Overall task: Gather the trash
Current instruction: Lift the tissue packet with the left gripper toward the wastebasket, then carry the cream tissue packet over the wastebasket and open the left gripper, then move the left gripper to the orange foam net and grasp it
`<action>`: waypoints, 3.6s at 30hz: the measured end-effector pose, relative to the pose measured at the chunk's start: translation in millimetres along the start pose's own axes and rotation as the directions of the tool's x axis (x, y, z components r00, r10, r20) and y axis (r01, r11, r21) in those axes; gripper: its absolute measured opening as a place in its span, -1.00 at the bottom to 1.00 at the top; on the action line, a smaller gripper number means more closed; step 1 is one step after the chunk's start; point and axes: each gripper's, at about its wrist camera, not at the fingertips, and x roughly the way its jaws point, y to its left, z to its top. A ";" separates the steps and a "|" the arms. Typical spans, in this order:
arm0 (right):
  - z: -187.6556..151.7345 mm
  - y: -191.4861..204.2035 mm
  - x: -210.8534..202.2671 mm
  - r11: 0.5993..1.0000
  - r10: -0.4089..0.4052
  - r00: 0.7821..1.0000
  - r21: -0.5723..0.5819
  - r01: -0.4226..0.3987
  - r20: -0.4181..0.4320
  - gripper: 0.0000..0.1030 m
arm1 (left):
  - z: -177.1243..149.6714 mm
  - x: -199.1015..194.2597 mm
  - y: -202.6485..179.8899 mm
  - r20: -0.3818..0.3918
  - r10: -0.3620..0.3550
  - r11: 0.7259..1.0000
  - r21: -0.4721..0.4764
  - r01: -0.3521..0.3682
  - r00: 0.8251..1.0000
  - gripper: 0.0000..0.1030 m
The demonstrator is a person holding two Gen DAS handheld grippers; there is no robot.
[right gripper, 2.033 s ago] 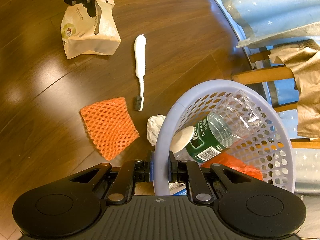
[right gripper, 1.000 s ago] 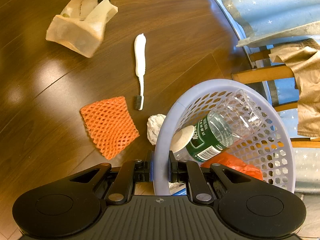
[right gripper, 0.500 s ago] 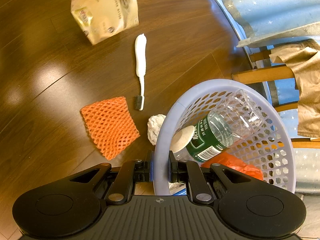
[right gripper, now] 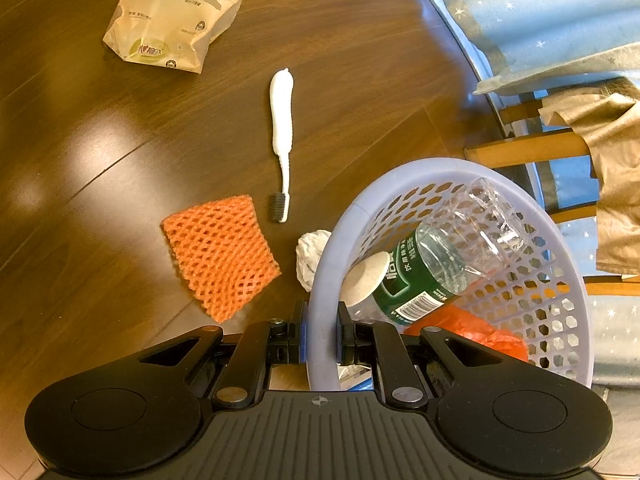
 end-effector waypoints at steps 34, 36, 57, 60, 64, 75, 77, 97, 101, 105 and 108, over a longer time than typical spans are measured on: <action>-0.2 -2.0 1.3 1.000 0.010 1.000 0.007 -0.010 0.005 -0.81 | 4.6 -13.2 7.9 -0.067 -0.056 0.989 -0.143 0.046 0.996 -1.00; -0.5 -2.5 1.5 1.000 0.010 1.000 0.007 -0.010 0.005 -0.81 | 15.7 -27.5 5.0 -0.047 -0.049 0.989 -0.139 0.042 0.998 -1.00; -2.3 -0.3 0.3 1.000 0.007 1.000 -0.003 -0.007 0.009 -0.81 | 102.9 -120.8 -33.0 0.168 -0.090 0.992 -0.073 0.103 0.982 -1.00; -3.0 -0.5 0.4 1.000 0.005 1.000 0.000 -0.005 0.009 -0.81 | 112.7 -126.6 -35.4 0.193 -0.099 0.991 -0.067 0.113 0.976 -1.00; -2.7 -0.2 0.8 1.000 0.004 1.000 0.001 -0.004 0.009 -0.81 | 128.8 -137.2 -37.0 0.238 -0.118 0.989 -0.063 0.137 0.964 -1.00; -2.7 -0.5 -0.5 1.000 0.003 1.000 0.004 -0.003 0.009 -0.82 | 181.8 -148.7 -66.2 0.319 -0.195 0.979 0.001 0.206 0.928 -1.00; -2.4 0.0 -0.3 1.000 0.003 1.000 0.004 -0.003 0.010 -0.82 | 196.0 -146.7 -74.0 0.334 -0.217 0.974 0.015 0.225 0.917 -1.00; -3.8 -2.4 -0.1 1.000 0.007 1.000 0.013 -0.007 0.012 -0.82 | 224.9 -127.9 -86.0 0.390 -0.236 0.967 0.009 0.253 0.890 0.20; -4.2 -2.5 -0.4 1.000 0.007 1.000 0.016 -0.007 0.012 -0.82 | 198.5 -131.5 -65.2 0.365 -0.180 0.979 -0.028 0.204 0.914 0.41; -4.6 -2.6 -0.3 1.000 0.007 1.000 0.014 -0.007 0.011 -0.82 | 166.1 -129.2 -43.2 0.318 -0.122 0.986 -0.073 0.152 0.940 0.52; -5.0 -2.5 -0.3 1.000 0.006 1.000 0.014 -0.006 0.012 -0.82 | 139.4 -126.5 -28.0 0.286 -0.086 0.989 -0.094 0.117 0.954 0.60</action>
